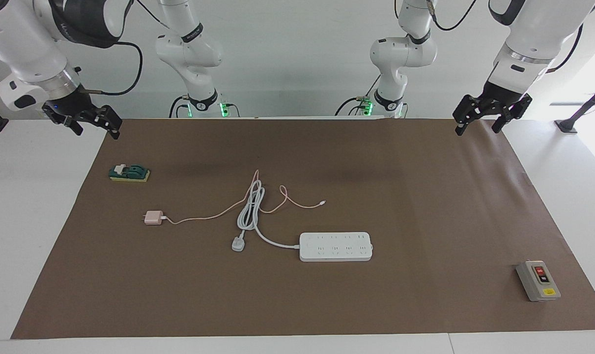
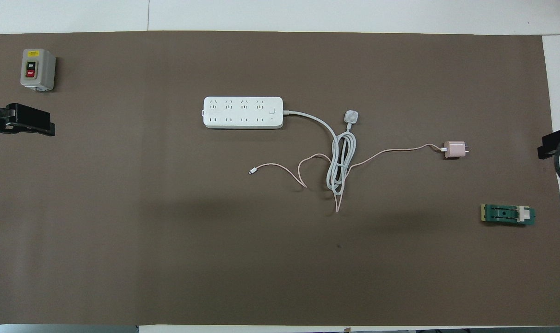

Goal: Plug charger into power strip

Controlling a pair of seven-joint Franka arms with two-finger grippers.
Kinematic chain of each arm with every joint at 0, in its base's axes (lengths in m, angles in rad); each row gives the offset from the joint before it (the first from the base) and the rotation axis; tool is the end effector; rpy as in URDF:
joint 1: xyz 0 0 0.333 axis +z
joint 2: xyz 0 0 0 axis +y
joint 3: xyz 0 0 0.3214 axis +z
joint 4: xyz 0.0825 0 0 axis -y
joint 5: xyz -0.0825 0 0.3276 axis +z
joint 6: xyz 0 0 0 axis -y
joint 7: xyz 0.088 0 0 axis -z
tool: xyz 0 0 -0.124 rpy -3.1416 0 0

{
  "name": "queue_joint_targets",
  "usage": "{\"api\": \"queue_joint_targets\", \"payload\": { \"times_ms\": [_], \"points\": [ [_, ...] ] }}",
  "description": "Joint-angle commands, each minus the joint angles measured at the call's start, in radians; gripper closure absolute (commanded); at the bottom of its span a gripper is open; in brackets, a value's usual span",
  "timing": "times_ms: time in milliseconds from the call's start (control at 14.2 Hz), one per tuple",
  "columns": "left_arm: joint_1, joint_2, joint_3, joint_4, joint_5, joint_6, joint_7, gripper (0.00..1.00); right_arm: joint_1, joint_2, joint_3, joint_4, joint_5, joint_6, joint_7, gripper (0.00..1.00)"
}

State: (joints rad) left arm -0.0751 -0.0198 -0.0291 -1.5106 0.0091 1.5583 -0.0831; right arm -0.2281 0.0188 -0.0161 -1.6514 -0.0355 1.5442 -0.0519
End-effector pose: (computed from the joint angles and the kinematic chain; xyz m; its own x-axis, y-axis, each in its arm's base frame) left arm 0.4897 -0.0502 0.6466 0.9975 -0.0208 0.0680 -0.0206 -0.9998 -0.0040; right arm 0.4787 -0.1238 0.5684 0.9735 -0.1901 -0.1273 -0.1880 -0.9817 0.0291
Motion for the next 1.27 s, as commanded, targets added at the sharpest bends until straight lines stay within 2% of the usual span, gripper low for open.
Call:
{"api": "queue_joint_targets", "payload": {
  "times_ms": [0, 211, 352, 423, 493, 564, 846, 1198],
  "points": [
    [-0.011, -0.012, -0.012, 0.007, 0.008, -0.082, -0.003, 0.0, -0.08, 0.078, 0.007, -0.013, 0.081, 0.045, 0.09, 0.0],
    [-0.014, -0.017, -0.04, -0.002, 0.017, -0.092, 0.006, 0.0, -0.109, 0.17, 0.007, -0.014, 0.195, 0.097, 0.341, 0.0],
    [-0.02, 0.058, -0.041, 0.019, 0.031, -0.125, 0.008, 0.0, -0.112, 0.197, 0.007, -0.04, 0.264, 0.151, 0.484, 0.0],
    [-0.011, 0.049, -0.041, 0.021, 0.032, -0.107, 0.008, 0.0, -0.112, 0.197, 0.007, -0.077, 0.308, 0.192, 0.551, 0.0],
    [-0.008, 0.078, -0.04, 0.027, 0.031, -0.083, 0.005, 0.0, -0.114, 0.199, 0.005, -0.105, 0.362, 0.221, 0.632, 0.0],
    [-0.006, 0.081, -0.038, 0.027, 0.032, -0.069, 0.014, 0.0, -0.125, 0.228, 0.005, -0.105, 0.394, 0.226, 0.691, 0.0],
    [-0.009, 0.098, -0.041, 0.03, -0.001, 0.022, 0.008, 0.0, -0.178, 0.363, 0.007, -0.103, 0.523, 0.263, 0.702, 0.0],
    [0.008, 0.181, -0.035, 0.029, -0.375, 0.029, 0.011, 0.0, -0.178, 0.447, 0.007, -0.117, 0.765, 0.293, 0.704, 0.0]
  ]
}}
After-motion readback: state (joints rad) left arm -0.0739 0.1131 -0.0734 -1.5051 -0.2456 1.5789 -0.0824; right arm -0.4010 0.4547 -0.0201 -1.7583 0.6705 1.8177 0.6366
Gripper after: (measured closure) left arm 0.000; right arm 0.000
